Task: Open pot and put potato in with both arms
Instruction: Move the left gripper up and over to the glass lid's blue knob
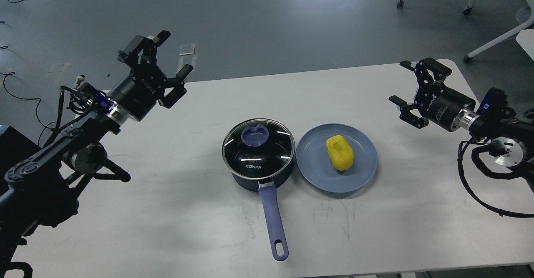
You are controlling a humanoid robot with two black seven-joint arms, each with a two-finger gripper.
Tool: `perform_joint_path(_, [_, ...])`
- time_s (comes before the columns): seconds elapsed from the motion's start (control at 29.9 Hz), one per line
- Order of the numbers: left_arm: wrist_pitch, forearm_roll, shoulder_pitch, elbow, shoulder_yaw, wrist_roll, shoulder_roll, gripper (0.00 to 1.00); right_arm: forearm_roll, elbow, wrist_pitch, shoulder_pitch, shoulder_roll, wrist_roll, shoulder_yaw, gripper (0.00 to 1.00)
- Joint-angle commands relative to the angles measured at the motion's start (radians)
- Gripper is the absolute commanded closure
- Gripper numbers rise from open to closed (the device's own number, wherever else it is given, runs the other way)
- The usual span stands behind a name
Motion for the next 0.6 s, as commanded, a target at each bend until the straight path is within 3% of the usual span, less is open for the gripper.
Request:
perform_joint_path(0.0, [0.0,0.099,-0.065,-0.082,-0.002,-0.018,0.05,0.02,-0.002,0.0,0.0,0.002,0.001,0.0,0.0,0.02])
perform_joint_path(0.13, [0.0,0.316,-0.116,-0.22,0.001,-0.018,0.102,0.02,-0.002,0.001,0.0,0.003,0.003,0.0,0.0,0.02])
perform_joint_path(0.27, [0.0,0.718,-0.128,-0.37,0.003,-0.018,0.116,0.02,-0.002,0.005,0.0,0.003,0.001,0.0,0.0,0.02])
perform_joint_path(0.43, [0.0,1.077,-0.13,-0.454,0.004,-0.018,0.097,0.02,-0.002,0.006,0.0,0.003,0.0,0.0,0.0,0.02])
perform_joint_path(0.57, [0.0,1.331,-0.128,-0.452,0.023,-0.018,0.082,0.02,-0.002,0.009,0.0,0.002,0.0,0.0,-0.002,0.02])
